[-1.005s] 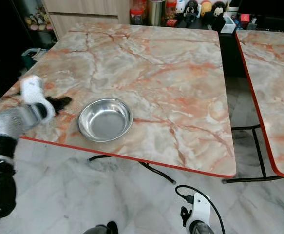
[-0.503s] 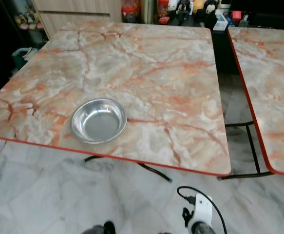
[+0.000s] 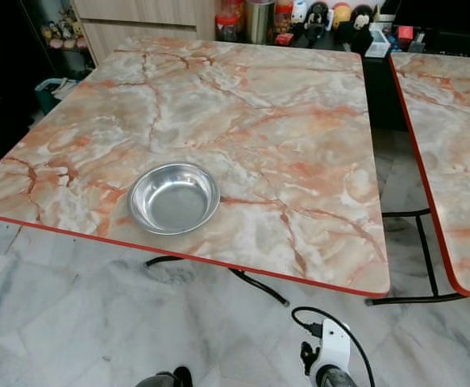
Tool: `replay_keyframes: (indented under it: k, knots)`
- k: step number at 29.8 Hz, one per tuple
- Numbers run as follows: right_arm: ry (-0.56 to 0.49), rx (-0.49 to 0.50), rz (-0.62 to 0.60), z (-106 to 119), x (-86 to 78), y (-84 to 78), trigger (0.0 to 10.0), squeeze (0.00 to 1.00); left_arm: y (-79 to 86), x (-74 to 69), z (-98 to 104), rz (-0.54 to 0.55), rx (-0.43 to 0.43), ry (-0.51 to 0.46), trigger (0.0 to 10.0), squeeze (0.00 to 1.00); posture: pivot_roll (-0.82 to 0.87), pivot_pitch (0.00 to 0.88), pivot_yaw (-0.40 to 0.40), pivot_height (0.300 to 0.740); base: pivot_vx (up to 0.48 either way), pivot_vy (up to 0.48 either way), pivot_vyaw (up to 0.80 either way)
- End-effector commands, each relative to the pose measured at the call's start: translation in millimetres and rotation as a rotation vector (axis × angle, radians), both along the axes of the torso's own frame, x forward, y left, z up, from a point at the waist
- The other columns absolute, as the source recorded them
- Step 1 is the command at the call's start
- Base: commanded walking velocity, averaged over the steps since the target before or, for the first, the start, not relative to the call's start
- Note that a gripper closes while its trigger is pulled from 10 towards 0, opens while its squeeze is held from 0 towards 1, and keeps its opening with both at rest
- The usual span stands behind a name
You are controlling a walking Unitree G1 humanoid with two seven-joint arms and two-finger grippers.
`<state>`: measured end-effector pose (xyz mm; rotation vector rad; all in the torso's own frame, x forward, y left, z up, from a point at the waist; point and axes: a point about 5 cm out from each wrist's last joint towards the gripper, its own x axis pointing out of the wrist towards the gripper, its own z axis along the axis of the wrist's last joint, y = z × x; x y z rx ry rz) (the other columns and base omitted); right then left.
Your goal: Setting the table
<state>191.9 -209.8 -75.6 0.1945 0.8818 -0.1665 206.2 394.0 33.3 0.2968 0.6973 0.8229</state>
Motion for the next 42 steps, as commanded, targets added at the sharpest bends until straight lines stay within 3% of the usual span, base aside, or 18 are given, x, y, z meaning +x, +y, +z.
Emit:
replay_keyframes:
  k: [1,3,5,7,8,10,18,26,31,42]
  knots:
    - [0.010,0.001,-0.003,-2,-3.7,-0.5,10.0,0.00,-8.8,-1.2,-11,-0.060,-0.046,0.032,10.0,0.00,0.07,0.119,0.029,0.740,0.000,0.000,0.00]
    - [0.012,-0.001,0.001,-2,-4.0,-1.3,10.0,0.00,-39.2,6.5,-32,-0.212,-0.183,0.042,10.0,0.00,0.07,0.118,0.024,0.740,0.000,0.000,0.00]
    - [0.014,-0.002,0.004,-2,-4.1,-1.5,10.0,0.00,-46.9,7.5,-37,-0.262,-0.187,0.072,10.0,0.00,0.07,0.117,0.023,0.740,0.000,0.000,0.00]
    - [0.020,-0.005,0.016,-2,-4.3,-1.6,10.0,0.00,-69.0,7.8,-52,-0.353,-0.237,0.117,10.0,0.00,0.07,0.117,0.023,0.740,0.000,0.000,0.00]
    - [0.020,-0.005,0.016,-2,-4.3,-1.6,10.0,0.00,-69.0,7.8,-52,-0.353,-0.237,0.117,10.0,0.00,0.07,0.117,0.023,0.740,0.000,0.000,0.00]
    - [0.020,-0.007,0.023,-2,-4.4,-2.4,10.0,0.00,-96.2,8.6,-66,-0.387,-0.357,0.085,10.0,0.00,0.07,0.113,0.010,0.740,0.000,0.000,0.00]
    - [0.025,-0.023,0.036,-1,-5.5,-6.9,10.0,0.00,-140.9,4.1,-86,-0.472,-0.477,0.074,10.0,0.00,0.05,0.115,-0.007,0.740,0.000,0.000,0.00]
    - [0.037,-0.033,0.043,-2,-7.9,-9.1,10.0,0.00,-149.9,-9.0,-97,-0.489,-0.475,0.118,10.0,0.00,0.04,0.093,-0.009,0.740,0.000,-0.225,0.00]
    - [0.042,-0.030,0.043,-3,-9.0,-8.6,10.0,0.00,-147.0,-15.0,-99,-0.476,-0.466,0.135,10.0,0.00,0.04,0.083,-0.004,0.740,0.000,-0.420,-0.33]
    - [0.041,-0.037,0.042,-2,-5.9,-9.1,10.0,0.00,-146.1,-16.9,-100,-0.471,-0.462,0.138,10.0,0.00,0.04,0.106,-0.009,0.740,0.000,-0.418,0.00]
